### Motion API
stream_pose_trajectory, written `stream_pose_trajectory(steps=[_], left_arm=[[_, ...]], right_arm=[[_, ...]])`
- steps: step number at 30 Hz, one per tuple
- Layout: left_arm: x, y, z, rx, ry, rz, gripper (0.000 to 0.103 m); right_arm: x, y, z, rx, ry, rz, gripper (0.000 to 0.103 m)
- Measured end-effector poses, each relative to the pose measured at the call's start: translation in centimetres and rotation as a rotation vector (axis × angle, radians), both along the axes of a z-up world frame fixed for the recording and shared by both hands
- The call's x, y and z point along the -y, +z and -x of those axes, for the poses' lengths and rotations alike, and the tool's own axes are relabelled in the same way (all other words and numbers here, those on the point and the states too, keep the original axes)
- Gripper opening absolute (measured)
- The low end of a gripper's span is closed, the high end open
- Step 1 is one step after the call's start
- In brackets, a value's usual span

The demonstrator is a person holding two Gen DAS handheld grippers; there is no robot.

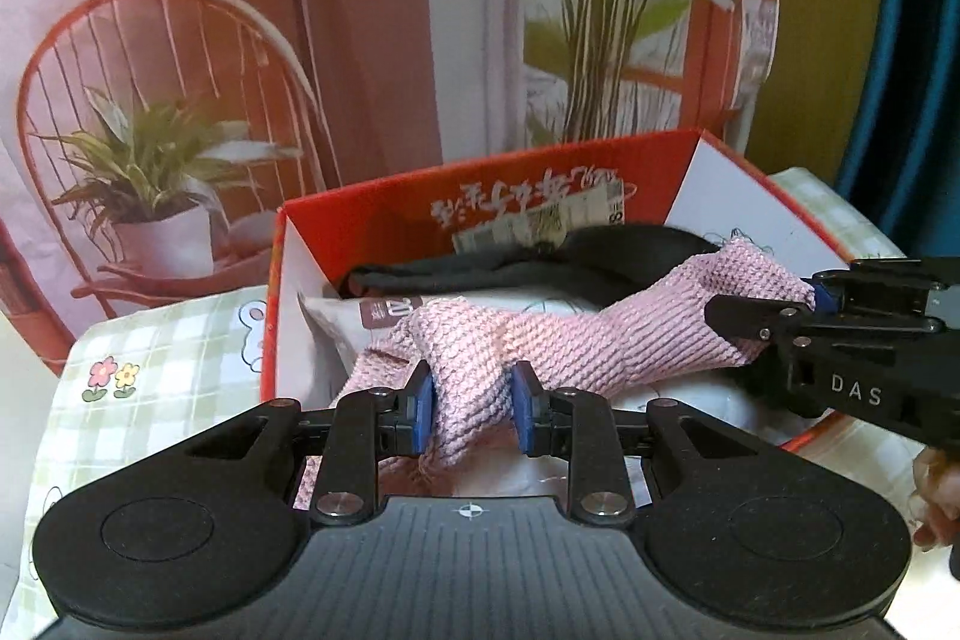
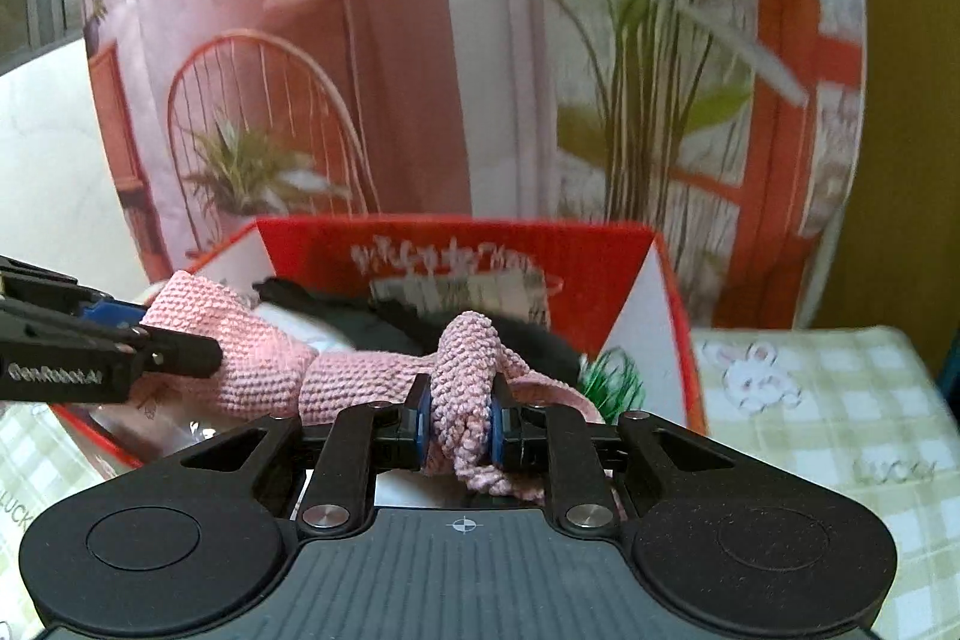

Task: Organize soft objects
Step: 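Lift the pink cloth with both tools into the red box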

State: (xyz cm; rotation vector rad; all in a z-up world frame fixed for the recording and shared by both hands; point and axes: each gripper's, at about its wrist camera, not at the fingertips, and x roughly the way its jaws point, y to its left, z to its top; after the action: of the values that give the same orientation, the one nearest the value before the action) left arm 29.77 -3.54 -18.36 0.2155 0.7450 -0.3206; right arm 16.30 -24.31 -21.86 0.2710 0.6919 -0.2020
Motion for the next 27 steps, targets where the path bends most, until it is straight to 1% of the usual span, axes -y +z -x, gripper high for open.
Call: stream_pose_trajectory(steps=[3,7,10,14,18,27], left_arm=[[0.1,-0.7,-0.8,-0.035,-0.008,-0.015,0.028],[0.1,-1.2,-1.7,-0.066,-0.013,-0.012,0.029],[0.2,-1.3,-1.8,-0.072,-0.021,-0.022,0.029],[0.2,-1.7,-2.1,-0.079,-0.023,-0.019,0.029],[0.1,-1.9,-2.2,-0.083,-0.009,-0.003,0.029],[-0.1,-1.9,-1.9,-0.078,0.007,0.023,0.030]], right_arm=[[0.5,-0.7,-0.7,-0.040,0.011,-0.041,0.018],[0.5,-1.3,-1.5,-0.095,0.038,-0.047,0.018],[0.4,-1.9,-2.0,-0.136,0.042,-0.054,0.019],[0.8,-2.3,-2.4,-0.165,0.030,-0.094,0.019],[0.7,-2.5,-2.6,-0.182,0.033,-0.094,0.019],[0.9,-2.6,-2.7,-0.185,0.024,-0.100,0.019]])
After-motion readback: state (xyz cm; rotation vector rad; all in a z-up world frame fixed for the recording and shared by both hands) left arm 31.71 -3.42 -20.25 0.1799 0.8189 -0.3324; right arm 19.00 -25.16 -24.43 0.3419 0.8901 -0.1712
